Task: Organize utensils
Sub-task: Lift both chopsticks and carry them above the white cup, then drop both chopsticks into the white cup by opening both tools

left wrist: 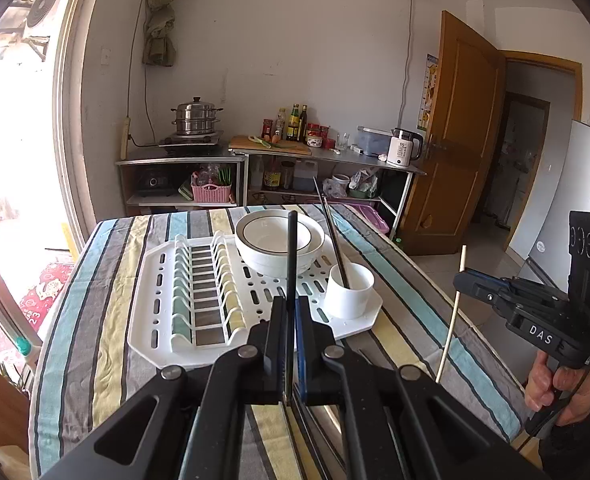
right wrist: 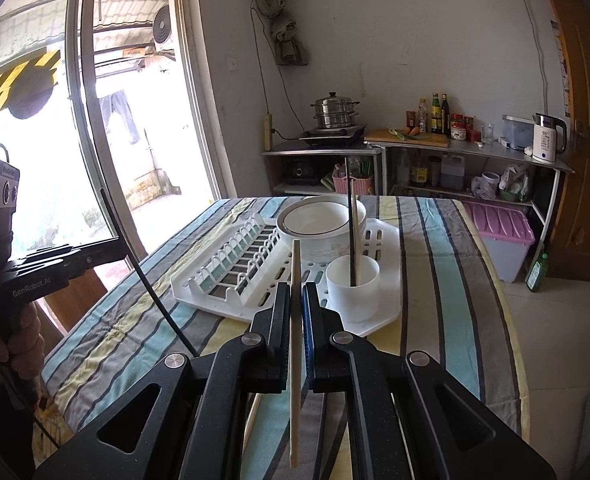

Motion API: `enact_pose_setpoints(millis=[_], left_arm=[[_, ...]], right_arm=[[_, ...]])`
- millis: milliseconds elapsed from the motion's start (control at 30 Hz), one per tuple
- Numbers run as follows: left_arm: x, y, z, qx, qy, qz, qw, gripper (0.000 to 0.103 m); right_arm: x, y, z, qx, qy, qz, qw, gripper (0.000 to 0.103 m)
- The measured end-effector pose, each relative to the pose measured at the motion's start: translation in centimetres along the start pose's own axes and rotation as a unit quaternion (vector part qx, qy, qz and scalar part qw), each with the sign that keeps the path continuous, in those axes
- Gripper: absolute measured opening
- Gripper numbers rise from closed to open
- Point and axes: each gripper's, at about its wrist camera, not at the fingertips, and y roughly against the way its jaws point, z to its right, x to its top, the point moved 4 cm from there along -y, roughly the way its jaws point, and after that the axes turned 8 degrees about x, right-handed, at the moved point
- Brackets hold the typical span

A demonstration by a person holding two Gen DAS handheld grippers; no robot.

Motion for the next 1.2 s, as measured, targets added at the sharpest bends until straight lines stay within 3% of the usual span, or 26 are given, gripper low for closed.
enact_pose_setpoints(millis=[700, 933, 1200], left_arm=[[13.0, -8.4, 5.9, -0.06, 0.002, 0.016, 0.998, 0.004], [13.6, -12.1, 6.6, -0.069, 0.003, 0.004, 0.9976, 0.004], [11.6, -16.2, 6.1, -0.076, 0.014, -0.029, 0.9966, 0.004]], right_arm=[[11.0, -4.1, 5.4, -0.005, -0.014, 0.073, 0.997, 0.006], [12.1, -7.4, 6.8, -0.009, -0.009, 0.074, 0.997, 0.006], [10.2, -11.5, 8.7, -0.015, -0.021, 0.046, 0.999, 0.006]])
